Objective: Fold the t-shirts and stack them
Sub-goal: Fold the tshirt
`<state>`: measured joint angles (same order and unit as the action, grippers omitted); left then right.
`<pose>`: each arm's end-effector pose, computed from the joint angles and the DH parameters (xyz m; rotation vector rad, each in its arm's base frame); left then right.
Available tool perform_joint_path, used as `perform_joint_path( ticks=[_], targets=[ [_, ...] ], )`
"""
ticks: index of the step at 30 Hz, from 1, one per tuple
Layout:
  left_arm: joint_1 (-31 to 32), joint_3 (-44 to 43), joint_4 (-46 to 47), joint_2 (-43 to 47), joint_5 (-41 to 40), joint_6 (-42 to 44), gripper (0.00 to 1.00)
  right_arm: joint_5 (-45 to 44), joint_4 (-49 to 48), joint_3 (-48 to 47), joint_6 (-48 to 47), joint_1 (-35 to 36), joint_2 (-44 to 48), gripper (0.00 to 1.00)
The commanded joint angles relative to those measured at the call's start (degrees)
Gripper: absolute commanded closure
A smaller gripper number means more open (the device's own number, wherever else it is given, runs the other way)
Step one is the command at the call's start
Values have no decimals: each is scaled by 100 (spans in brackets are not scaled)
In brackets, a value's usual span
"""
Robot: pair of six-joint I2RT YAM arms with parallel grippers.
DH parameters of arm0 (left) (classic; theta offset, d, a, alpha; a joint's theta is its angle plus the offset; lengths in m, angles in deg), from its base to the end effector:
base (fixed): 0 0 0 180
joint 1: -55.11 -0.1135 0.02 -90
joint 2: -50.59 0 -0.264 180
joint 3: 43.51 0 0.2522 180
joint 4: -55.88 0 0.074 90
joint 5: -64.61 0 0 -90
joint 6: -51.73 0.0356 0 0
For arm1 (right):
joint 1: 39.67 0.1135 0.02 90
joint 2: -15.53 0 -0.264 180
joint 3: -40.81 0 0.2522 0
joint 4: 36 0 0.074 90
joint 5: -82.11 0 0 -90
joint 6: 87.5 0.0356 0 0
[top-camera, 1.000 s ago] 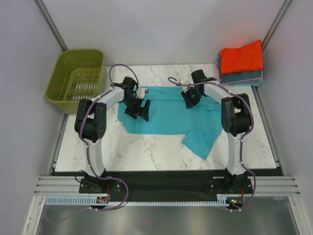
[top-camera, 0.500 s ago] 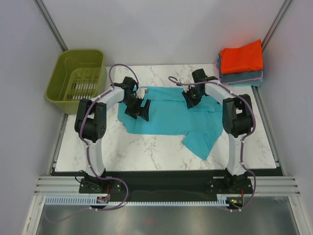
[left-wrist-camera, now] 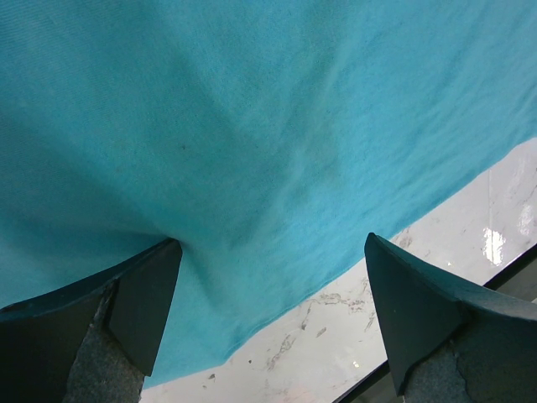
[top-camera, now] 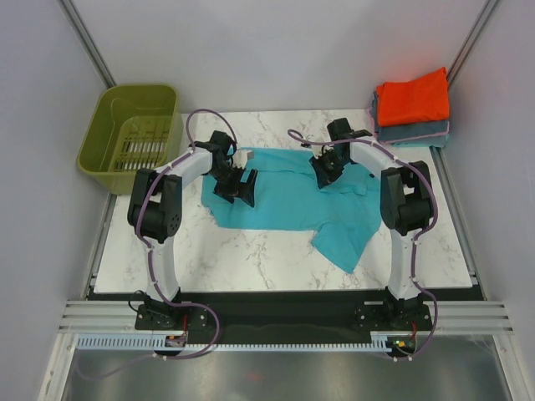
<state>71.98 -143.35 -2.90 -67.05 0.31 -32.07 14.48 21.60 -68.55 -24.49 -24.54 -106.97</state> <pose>0.3852 -0.1329 0.1671 0.6503 2.8007 -0.6842 0.4238 0.1286 0.1779 -1.0659 2.5134 0.4888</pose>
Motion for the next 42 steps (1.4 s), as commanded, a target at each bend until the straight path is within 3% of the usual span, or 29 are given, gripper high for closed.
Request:
perform_joint_path(
  ticks=[1,3,4,7,14,24,35,42],
  targets=[
    [45,-66,142,-197,59,-145,1,171,73,-38,97,42,279,82],
    [45,-66,124,-171,59,-145,1,128,81,-100,123,42,296,75],
    [36,-75,107,-145,59,-154,1,58,73,-170,140,42,305,63],
    [36,-101,63,-40,94,-145,1,-109,81,-328,149,-2,384,55],
    [-217,-663,-200,207,103,-49,0,-207,-200,-811,659,-757,263,53],
    [-834,-2481,-289,-1066,-433,233,1,434,-305,-1496,1230,-1733,-775,54],
    [-834,-3283,-175,-2104,-1066,461,0,259,-367,-2025,1257,-1830,-1584,53],
    [-834,-3906,45,-2553,-1804,382,0,-407,-542,-2323,1318,-1891,-1962,53]
  ],
)
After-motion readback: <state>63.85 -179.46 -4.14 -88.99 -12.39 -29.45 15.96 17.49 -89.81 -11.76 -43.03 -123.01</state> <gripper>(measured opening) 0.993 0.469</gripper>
